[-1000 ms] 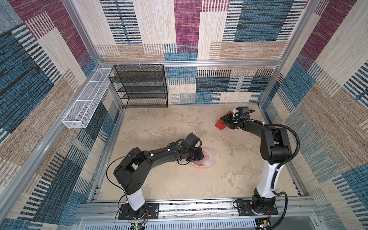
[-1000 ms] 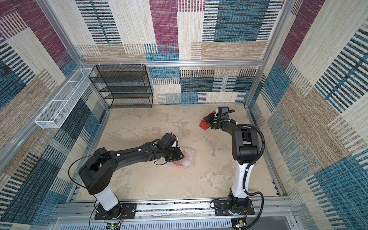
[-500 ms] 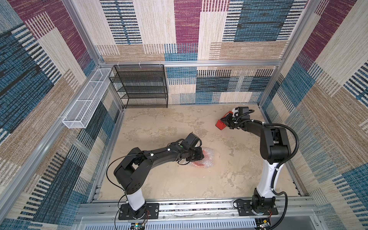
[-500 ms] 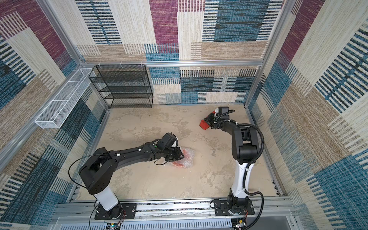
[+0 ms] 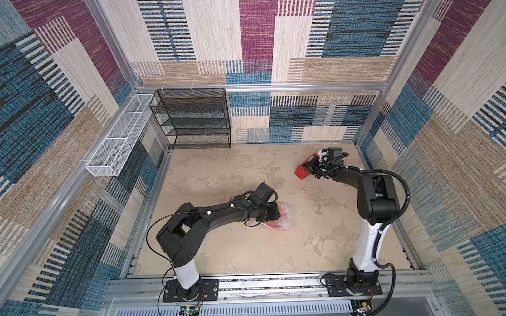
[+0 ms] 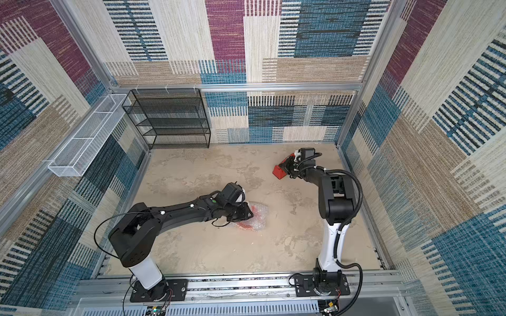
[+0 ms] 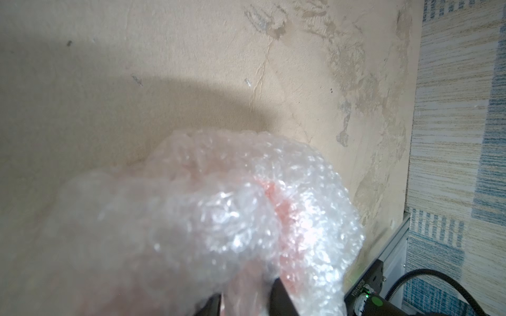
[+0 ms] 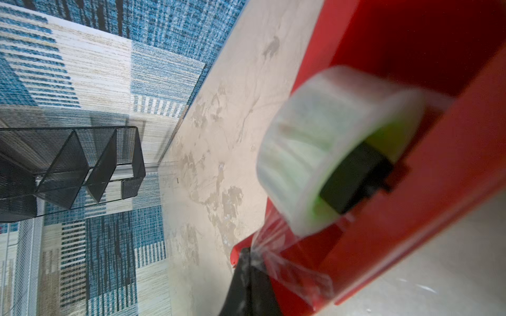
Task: Wrap bowls in bubble wrap
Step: Tear off the tape using the Tape Cutter.
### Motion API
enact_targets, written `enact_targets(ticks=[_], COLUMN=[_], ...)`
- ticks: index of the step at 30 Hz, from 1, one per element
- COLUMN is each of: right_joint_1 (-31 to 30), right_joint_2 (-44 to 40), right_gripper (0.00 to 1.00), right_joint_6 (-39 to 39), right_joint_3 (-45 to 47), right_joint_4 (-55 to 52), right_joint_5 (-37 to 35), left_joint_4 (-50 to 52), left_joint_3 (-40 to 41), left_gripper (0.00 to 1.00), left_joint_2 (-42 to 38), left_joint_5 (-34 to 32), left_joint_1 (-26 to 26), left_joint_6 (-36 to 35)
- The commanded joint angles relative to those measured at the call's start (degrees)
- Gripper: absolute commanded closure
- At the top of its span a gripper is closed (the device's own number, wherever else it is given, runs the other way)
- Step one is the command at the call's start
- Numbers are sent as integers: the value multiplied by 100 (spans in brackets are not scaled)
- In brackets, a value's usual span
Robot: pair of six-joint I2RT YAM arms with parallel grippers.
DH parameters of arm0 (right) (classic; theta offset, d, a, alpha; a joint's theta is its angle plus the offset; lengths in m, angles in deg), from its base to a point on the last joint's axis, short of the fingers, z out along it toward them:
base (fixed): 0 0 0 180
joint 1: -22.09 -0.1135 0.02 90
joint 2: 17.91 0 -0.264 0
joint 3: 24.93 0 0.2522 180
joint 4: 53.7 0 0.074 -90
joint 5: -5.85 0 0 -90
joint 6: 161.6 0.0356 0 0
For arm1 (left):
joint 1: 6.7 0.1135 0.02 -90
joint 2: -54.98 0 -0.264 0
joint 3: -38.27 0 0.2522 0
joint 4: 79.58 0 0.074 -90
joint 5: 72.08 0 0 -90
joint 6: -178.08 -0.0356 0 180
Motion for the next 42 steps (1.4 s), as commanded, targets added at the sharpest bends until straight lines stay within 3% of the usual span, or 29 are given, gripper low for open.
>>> enact_targets(ticks=[1,11,31,42], right_joint_1=[-6,11,-74,-185], right_joint_2=[-57,-312,-871,-1014], right_gripper=[100,100,100,100], right_joint_6=[312,577,450,584], right_joint_3=[31,176,651,471], right_joint_4=[562,811,699,626], right_joint_5=[659,1003,1047,991], left_joint_4=[11,-42,-156,-231], left_joint_3=[17,52,83,208], left_gripper=[71,71,71,71], left_joint_2=[-7,-23,6,-93], left_joint_5=[10,39,136,128], left_joint_1=[8,20,38,47], left_joint_6=[-92,-86,-98,-80])
